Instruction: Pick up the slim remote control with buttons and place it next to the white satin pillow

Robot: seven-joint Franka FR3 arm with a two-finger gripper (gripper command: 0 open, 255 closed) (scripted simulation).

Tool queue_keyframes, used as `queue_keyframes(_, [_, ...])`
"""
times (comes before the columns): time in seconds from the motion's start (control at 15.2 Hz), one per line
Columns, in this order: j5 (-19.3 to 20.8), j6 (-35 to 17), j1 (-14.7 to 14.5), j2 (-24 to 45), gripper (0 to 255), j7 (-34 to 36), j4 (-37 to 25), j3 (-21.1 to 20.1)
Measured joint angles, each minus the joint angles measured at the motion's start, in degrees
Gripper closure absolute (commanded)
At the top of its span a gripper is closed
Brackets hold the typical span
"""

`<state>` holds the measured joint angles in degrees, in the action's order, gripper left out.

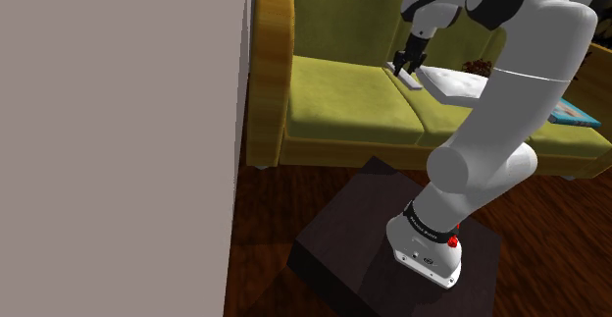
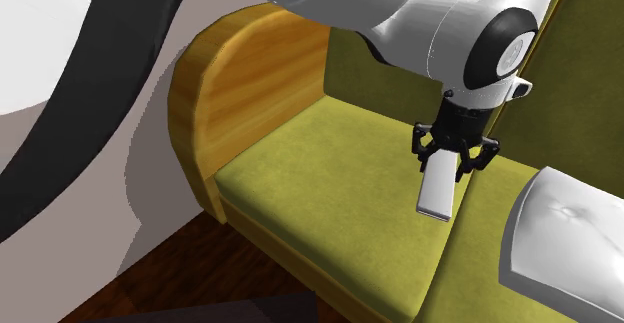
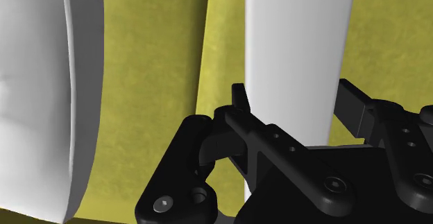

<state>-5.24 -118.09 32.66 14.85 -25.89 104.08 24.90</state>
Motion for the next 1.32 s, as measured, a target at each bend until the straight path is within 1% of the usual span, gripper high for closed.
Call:
queue_keyframes(0.66, [-1.79,-6.85,0.44,3.30,255,-0.99,3.85,-0.66])
queue_keyframes(1.12, [-2.04,-7.46,0.55,3.75,255,-1.17,4.03,-0.74])
queue_keyframes(1.19, [-2.04,-7.47,0.55,3.75,0,-1.17,4.03,-0.74])
queue_keyframes(1.32, [-2.04,-7.47,0.55,3.74,0,-1.17,4.03,-0.74])
